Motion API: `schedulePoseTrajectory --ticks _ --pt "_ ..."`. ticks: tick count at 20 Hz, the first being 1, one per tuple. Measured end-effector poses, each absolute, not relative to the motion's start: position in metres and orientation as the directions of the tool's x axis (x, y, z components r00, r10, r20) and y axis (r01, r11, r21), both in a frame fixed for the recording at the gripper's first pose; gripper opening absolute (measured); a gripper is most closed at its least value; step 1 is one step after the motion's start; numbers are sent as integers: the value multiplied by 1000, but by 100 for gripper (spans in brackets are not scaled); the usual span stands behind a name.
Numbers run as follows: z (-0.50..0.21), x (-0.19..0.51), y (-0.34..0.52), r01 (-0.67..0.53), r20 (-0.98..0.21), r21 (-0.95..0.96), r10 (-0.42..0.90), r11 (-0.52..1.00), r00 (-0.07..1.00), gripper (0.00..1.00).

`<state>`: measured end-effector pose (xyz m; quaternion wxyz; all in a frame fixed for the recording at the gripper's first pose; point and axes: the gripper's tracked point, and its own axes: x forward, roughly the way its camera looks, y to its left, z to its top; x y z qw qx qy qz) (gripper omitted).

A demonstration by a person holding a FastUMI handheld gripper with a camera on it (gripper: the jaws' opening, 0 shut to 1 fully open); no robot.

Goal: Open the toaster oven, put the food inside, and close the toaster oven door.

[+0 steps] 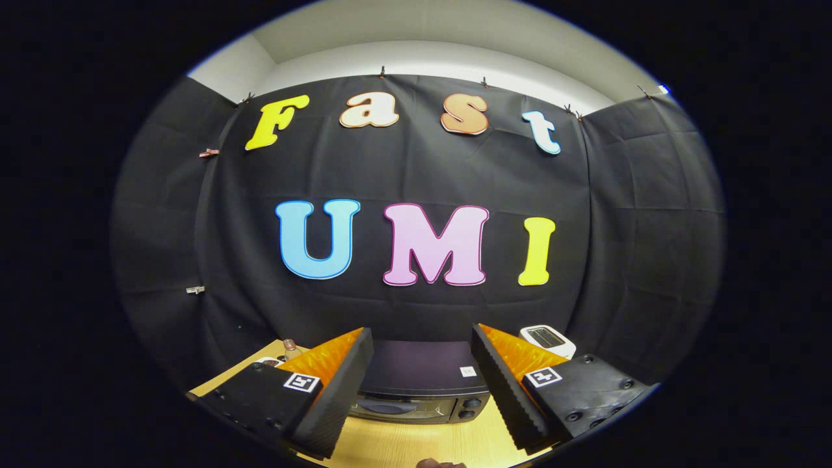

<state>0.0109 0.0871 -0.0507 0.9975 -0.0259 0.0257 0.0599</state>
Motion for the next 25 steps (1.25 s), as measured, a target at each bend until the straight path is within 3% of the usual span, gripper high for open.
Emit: schedulePoseTrajectory --ticks 18,25 --pt "-65 8 99 -149 -95 -37 145 988 985 98" --pt "-65 11 115 -161 -134 60 168 985 977 98"
